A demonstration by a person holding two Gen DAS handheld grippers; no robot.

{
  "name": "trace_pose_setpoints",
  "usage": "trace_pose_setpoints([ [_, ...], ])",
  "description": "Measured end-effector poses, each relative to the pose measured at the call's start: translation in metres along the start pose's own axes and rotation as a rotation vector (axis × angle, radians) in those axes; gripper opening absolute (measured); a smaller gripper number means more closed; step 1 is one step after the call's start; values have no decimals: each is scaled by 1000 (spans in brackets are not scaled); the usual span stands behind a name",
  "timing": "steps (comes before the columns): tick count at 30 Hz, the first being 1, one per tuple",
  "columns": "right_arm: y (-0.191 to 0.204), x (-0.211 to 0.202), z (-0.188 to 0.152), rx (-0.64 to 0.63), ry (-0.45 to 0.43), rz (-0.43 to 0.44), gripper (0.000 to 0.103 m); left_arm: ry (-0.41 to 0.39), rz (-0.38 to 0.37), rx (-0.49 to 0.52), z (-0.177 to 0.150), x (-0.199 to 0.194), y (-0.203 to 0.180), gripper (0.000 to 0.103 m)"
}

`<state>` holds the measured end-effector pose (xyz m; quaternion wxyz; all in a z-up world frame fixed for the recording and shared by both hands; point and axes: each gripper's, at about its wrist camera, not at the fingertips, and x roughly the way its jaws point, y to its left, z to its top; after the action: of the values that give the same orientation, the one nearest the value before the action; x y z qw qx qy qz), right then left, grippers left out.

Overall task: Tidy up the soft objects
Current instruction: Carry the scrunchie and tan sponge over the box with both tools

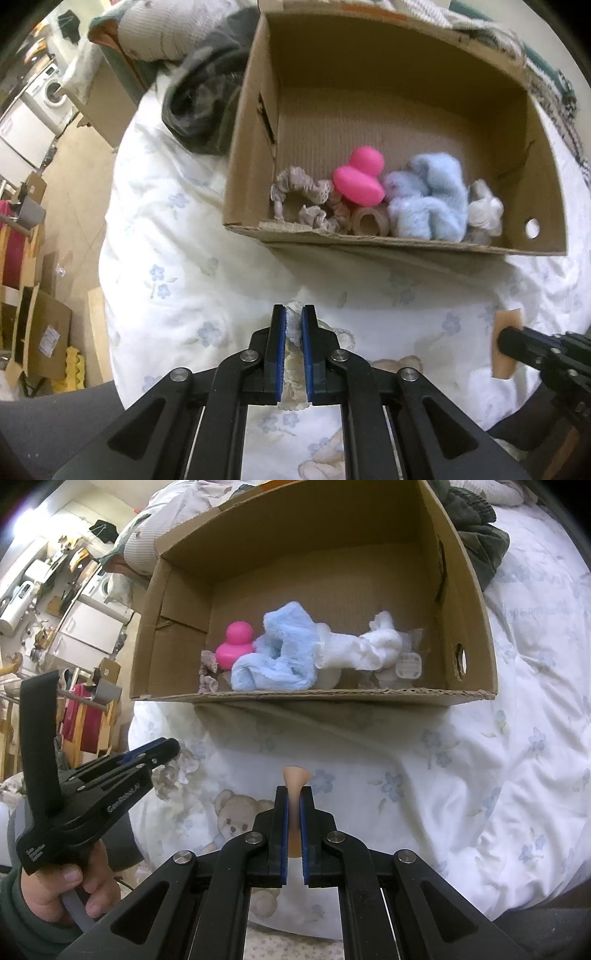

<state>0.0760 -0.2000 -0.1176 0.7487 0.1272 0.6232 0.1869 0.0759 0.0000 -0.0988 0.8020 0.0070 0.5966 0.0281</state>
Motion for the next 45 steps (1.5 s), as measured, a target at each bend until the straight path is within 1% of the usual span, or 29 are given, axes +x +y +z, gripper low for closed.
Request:
trace_pose_setpoints([
  [3, 3, -5, -1, -10, -11, 14, 7, -47, 0, -8, -3, -14, -1, 8],
  [7, 8, -13, -2, -24, -32, 34, 7, -119, -7, 22, -6, -37, -6, 8],
  [10, 11, -21, -1, -32, -57, 53, 7, -159, -11, 21, -5, -52, -7, 8],
  [17, 15, -46, 3, -44, -140, 95, 7, -216, -18, -30, 7, -72, 1, 8],
  [21, 15, -60, 10, -41, -189, 100, 7, -255, -25, -34, 17, -84, 5, 8],
  [23, 15, -66, 15, -45, -215, 90, 7, -266, -31, -35, 24, -89, 7, 8],
  [27, 13, -76, 26, -34, -240, 103, 7, -282, -37, -45, 39, -95, 10, 8],
  [32, 10, -89, 43, -29, -274, 112, 7, -299, -28, -28, 61, -98, 8, 8],
  [36, 8, -96, 60, -35, -297, 102, 7, -304, -26, -11, 80, -97, 5, 8],
  [40, 5, -100, 78, -50, -323, 83, 7, -303, -29, 8, 98, -91, 1, 8],
  [45, -9, -88, 90, -14, -345, 94, 7, -310, -33, 43, 103, -69, -6, 8],
])
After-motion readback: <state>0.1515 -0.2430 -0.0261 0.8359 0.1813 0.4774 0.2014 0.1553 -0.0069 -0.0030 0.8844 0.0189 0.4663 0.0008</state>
